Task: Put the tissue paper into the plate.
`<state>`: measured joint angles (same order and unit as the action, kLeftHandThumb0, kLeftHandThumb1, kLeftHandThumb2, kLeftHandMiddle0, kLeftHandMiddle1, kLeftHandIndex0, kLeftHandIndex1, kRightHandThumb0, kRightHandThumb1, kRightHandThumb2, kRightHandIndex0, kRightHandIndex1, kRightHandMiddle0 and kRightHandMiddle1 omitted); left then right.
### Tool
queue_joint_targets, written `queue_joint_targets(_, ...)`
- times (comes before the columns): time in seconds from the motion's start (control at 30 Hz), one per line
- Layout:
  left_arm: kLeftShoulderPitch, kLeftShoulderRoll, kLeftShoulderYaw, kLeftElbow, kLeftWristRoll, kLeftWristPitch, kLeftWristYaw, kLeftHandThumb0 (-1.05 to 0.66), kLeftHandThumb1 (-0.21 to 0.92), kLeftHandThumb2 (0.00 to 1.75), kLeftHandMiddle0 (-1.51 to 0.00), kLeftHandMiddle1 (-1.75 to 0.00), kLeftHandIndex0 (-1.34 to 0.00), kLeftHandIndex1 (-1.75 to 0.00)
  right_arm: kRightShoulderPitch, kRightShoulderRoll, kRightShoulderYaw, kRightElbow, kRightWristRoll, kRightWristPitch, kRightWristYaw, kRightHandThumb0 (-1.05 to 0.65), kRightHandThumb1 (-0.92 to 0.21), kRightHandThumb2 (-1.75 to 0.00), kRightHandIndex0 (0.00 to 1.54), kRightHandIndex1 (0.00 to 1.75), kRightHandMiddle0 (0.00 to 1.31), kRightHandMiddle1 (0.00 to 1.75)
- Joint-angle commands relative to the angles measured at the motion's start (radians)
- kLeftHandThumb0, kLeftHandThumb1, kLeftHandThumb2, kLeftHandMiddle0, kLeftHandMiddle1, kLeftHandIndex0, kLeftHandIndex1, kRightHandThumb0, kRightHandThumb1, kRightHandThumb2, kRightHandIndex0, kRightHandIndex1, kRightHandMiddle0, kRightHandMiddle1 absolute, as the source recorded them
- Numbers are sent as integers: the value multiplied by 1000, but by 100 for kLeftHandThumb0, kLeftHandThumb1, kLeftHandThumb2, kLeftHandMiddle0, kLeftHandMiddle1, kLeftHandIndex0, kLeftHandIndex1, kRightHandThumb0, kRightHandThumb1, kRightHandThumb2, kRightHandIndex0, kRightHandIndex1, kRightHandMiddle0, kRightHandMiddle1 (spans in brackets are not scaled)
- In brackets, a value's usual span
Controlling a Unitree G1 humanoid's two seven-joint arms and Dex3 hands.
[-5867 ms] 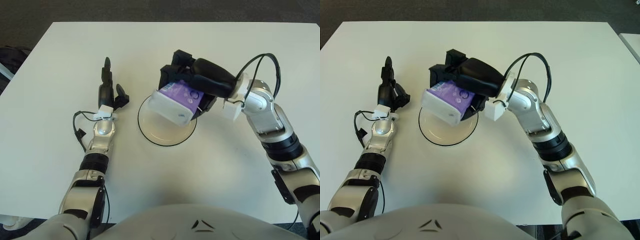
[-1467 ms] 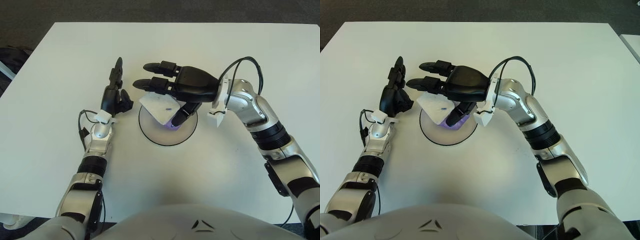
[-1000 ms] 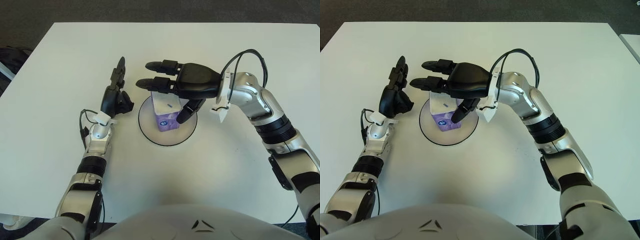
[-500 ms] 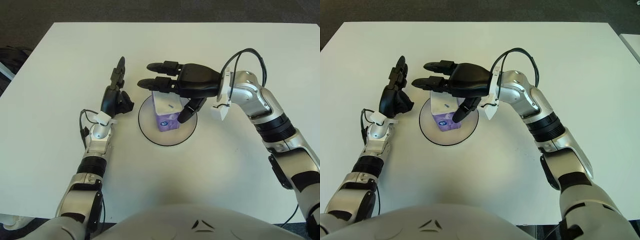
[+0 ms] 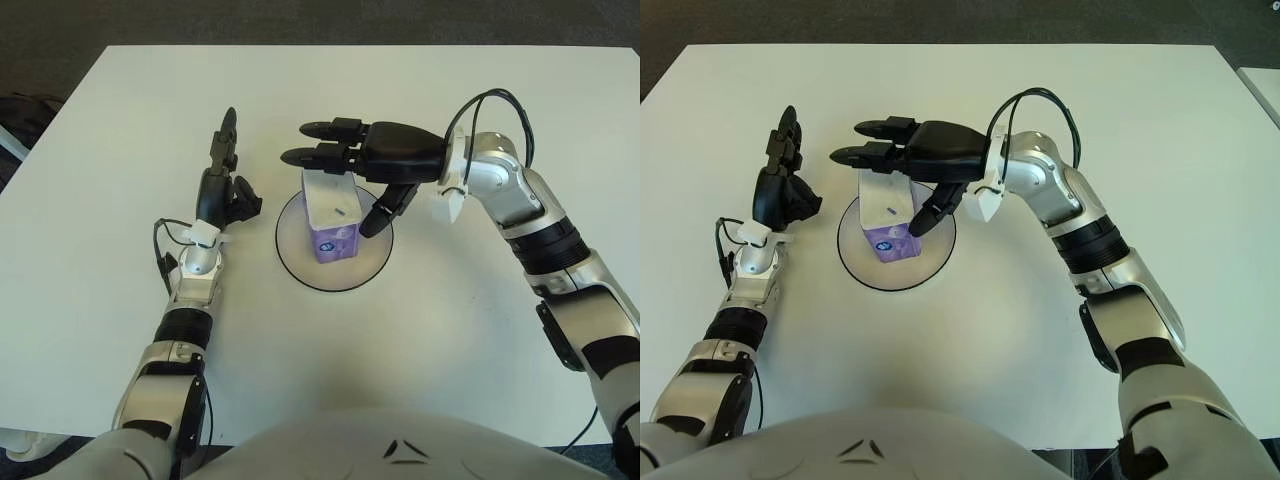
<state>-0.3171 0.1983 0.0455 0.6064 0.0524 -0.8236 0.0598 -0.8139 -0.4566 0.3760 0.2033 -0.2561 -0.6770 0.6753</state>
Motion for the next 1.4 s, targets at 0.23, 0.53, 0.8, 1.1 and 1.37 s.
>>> queue_joint_targets(0.23,152,-93,-14,205,59,155,138,-93,92,120,-3,0,0,0,-190,42,-131,298,466,147,357,-102,-90,-10,0,0,0,0)
queue_joint_targets(0.53,180,-106,-26,125,53,218,151,-94,92,119,-2,0,0,0,-269,162,-340,608,624,445,255,-99,-92,-15,0,0,0,0)
queue_joint_targets(0.8,200,-109,-31,81,56,258,155,-95,92,120,-3,-1,-1,0,-173,258,-507,468,788,645,41,-103,-92,-59,0,0,0,0)
queue_joint_targets(1.1,216,-109,-30,48,55,285,151,-96,92,120,-4,-1,-1,-1,-129,283,-605,557,796,617,-40,-105,-92,-93,0,0,0,0)
queue_joint_targets(1.37,229,-111,-27,23,55,292,153,-95,92,120,-5,-1,-2,-2,-65,319,-647,596,780,590,-48,-105,-92,-104,0,0,0,0)
